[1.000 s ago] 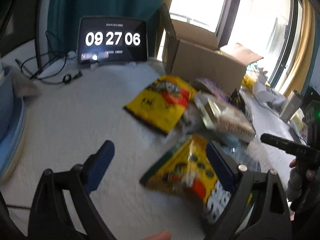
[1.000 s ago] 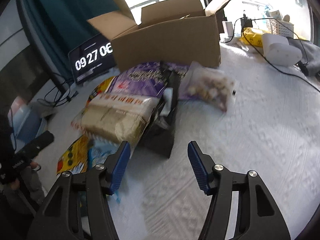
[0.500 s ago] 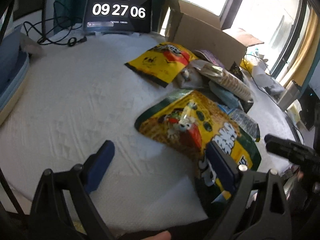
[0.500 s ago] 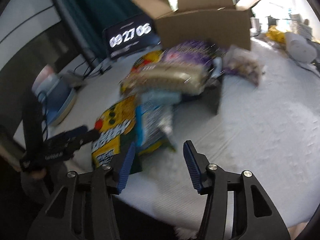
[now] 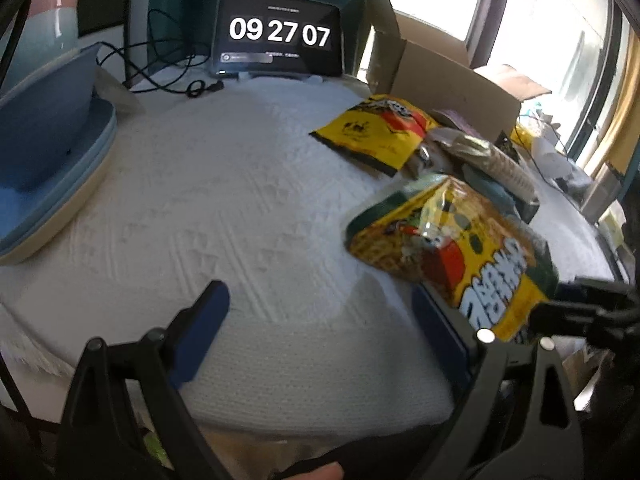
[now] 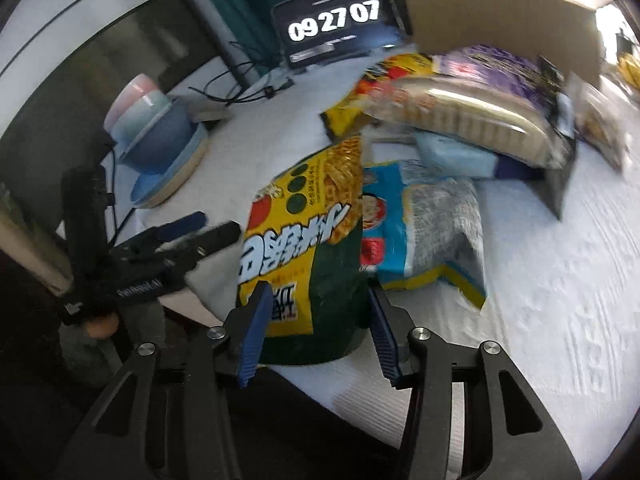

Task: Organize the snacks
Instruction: 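Grasp the yellow-green chip bag with the right gripper, then grasp the blue cartoon-print bag with the left gripper while the right gripper lifts the yellow-green bag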

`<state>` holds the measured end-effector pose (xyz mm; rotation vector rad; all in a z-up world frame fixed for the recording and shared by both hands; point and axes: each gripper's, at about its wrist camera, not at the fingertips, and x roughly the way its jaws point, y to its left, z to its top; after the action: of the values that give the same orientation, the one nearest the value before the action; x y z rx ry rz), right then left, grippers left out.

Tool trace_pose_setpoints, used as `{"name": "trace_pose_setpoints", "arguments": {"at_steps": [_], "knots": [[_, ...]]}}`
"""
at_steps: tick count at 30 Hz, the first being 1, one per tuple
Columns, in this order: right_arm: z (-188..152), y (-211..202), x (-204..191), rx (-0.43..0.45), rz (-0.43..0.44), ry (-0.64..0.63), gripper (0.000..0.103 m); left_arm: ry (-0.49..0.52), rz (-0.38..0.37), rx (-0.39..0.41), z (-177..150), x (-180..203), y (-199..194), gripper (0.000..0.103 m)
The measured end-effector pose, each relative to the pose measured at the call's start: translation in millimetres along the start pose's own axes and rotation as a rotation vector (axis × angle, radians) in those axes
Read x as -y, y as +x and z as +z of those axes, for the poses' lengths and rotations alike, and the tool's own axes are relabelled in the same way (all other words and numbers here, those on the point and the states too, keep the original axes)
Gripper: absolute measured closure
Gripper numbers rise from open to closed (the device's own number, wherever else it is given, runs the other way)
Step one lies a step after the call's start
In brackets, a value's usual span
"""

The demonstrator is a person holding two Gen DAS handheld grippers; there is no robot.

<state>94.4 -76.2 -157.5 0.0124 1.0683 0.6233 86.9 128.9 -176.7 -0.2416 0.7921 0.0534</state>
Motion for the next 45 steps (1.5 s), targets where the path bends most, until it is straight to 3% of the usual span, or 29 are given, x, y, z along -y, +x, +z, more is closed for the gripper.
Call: {"name": "trace_pose_setpoints", "arguments": {"at_steps": [9,10,11,13,15,23,30,39,41,45], "knots": [[26.2,32.4,-17.9,-0.017,0.085,-0.045,0.052,0.000,-0.045,0.023,0.0,-1.5,-1.0,0.009],[28.9,41.1,-20.9,-0.029,0.087,-0.049,0.054,-0.004,-0.053,0.024,0.2,-2.7,-1.3,0.009],[29.2,44.9,-22.3,-0.029,0.090,-0.052,0.067,-0.009,-0.055,0.022,0.4,-2.9,-1.8,0.009],[32.3,51.8,-24.9,-0.020,0.086,-0.054,0.074,-0.027,-0.060,0.018,2.3,-6.2,-2.6,0.009],[34.5,48.3,-26.9,0.004,0.083,-0.066,0.079,-0.053,-0.082,0.018,6.1,-9.4,-5.6,0.009],[47.6,-21.8,-16.7,0.201,0.017,-0.068,0.080,-0.017,-0.094,0.080,29.3,13.6,-16.7,0.009],[53.3,-99.6,35.3,0.393,-0.129,-0.013,0.080,0.071,-0.180,0.035,42.9,69.0,2.8,0.009],[31.6,-126.6,114.5,0.435,-0.177,0.140,0.080,0.123,-0.211,-0.097,51.5,119.0,50.9,0.009],[27.6,-130.3,128.4,0.436,-0.172,0.161,0.080,0.125,-0.191,-0.106,52.7,124.8,60.5,0.001],[28.3,-130.6,142.6,0.440,-0.162,0.188,0.080,0.142,-0.107,-0.155,49.5,131.1,81.3,0.001]]}}
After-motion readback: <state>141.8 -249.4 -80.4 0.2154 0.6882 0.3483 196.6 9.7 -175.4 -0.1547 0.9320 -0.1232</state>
